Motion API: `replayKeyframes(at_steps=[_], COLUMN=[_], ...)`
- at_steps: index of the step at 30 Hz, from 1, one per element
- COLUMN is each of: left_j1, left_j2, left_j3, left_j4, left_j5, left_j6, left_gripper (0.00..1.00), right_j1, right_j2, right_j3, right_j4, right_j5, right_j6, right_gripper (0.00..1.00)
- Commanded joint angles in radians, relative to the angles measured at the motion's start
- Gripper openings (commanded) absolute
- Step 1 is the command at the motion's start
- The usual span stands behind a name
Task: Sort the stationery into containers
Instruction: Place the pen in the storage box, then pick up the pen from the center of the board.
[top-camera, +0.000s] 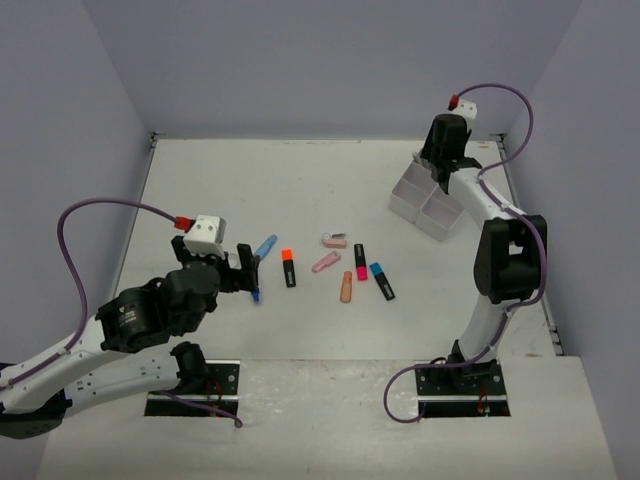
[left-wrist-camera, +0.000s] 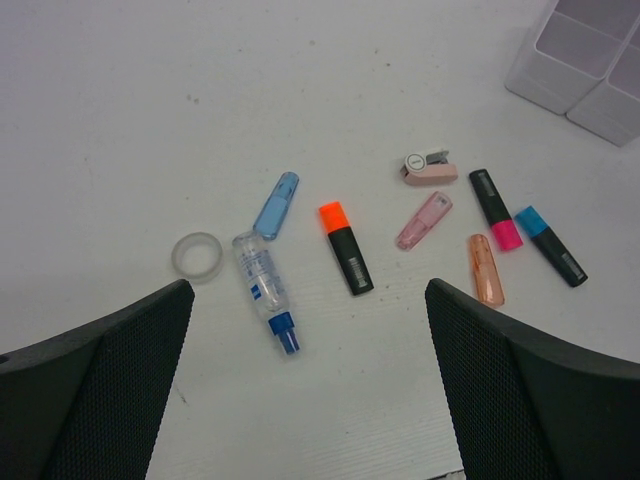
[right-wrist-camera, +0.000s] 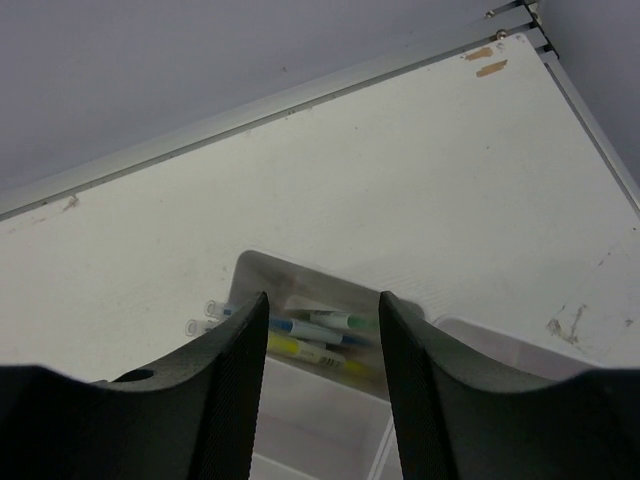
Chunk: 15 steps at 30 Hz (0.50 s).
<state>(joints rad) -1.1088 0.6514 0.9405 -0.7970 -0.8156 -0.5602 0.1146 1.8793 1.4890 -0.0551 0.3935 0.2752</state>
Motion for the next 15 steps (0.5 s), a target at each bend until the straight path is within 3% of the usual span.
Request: replayKeyframes(at_steps=[1,8,15], left_j1=[-0.003,-0.003,-0.003], left_j2=[-0.004,0.026,0.229], left_j3=[0.003,0.023,0.108], left_j4=[-0.023,-0.126,-0.261], left_j5=[-0.053,-0.207,-0.185], left_j6=[-0.019,-0.224,-0.436], left_gripper=[1.00,1.00,1.00], right_j1=[-0.004,0.092,0.280], right_j2=[-0.099,-0.324,-0.432], right_j3=[0.040,-0.027,-0.143], right_j4=[-0.029,-0.276,-0.537], right_j5=[-0.013,-0.114,-0.195], right_j6=[0.004,0.024,0.121], right_gripper=[0.49,0.50,0.54])
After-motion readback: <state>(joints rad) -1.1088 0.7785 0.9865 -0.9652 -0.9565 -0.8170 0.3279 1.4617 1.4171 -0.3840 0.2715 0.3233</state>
